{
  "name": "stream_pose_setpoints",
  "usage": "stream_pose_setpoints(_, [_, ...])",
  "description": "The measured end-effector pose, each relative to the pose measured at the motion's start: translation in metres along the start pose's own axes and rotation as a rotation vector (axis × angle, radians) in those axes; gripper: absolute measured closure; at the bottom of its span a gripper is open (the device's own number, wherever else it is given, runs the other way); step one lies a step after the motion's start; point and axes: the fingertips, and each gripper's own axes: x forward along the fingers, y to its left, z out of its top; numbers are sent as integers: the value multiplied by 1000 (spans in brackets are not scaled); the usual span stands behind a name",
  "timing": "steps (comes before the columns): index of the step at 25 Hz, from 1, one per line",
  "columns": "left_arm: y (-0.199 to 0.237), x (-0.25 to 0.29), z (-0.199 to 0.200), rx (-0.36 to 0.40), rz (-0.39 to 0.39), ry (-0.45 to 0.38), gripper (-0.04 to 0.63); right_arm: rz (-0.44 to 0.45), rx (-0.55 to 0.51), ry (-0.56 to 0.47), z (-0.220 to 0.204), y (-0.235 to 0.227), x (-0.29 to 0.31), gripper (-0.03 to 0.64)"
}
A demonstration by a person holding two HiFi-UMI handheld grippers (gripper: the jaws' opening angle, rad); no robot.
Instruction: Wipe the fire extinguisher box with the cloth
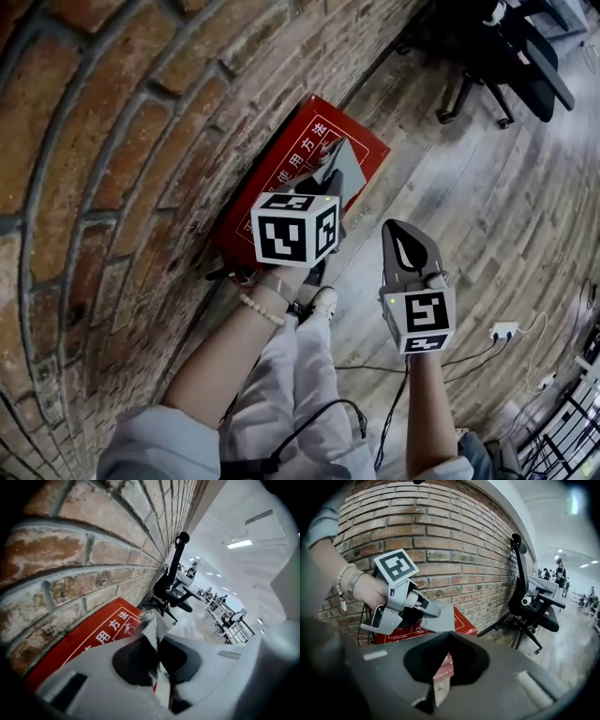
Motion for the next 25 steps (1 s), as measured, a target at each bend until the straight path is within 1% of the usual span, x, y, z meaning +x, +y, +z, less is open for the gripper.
stream_pose_setpoints(4, [-16, 31, 11, 21, -30, 7, 581, -12, -6, -5, 2, -15, 2, 606])
stream_pose_setpoints(8, [-28, 56, 18, 52, -35, 13, 580, -22, 3, -5, 0, -28, 1, 606])
stream_pose_setpoints(11, [-29, 71, 18, 38, -33, 23, 581, -25, 7, 1, -5, -33, 0, 606])
stream_pose_setpoints(14, [-26, 83, 11, 37, -12, 55, 581, -28, 11, 9, -10, -36, -1, 606])
stream_pose_setpoints(20, [-14, 94, 4, 72, 56, 99, 581, -33, 27, 15, -17, -42, -4, 606])
stream_pose_setpoints(25, [-15, 97, 2, 89, 70, 124, 581, -34, 34, 22, -21, -41, -5, 606])
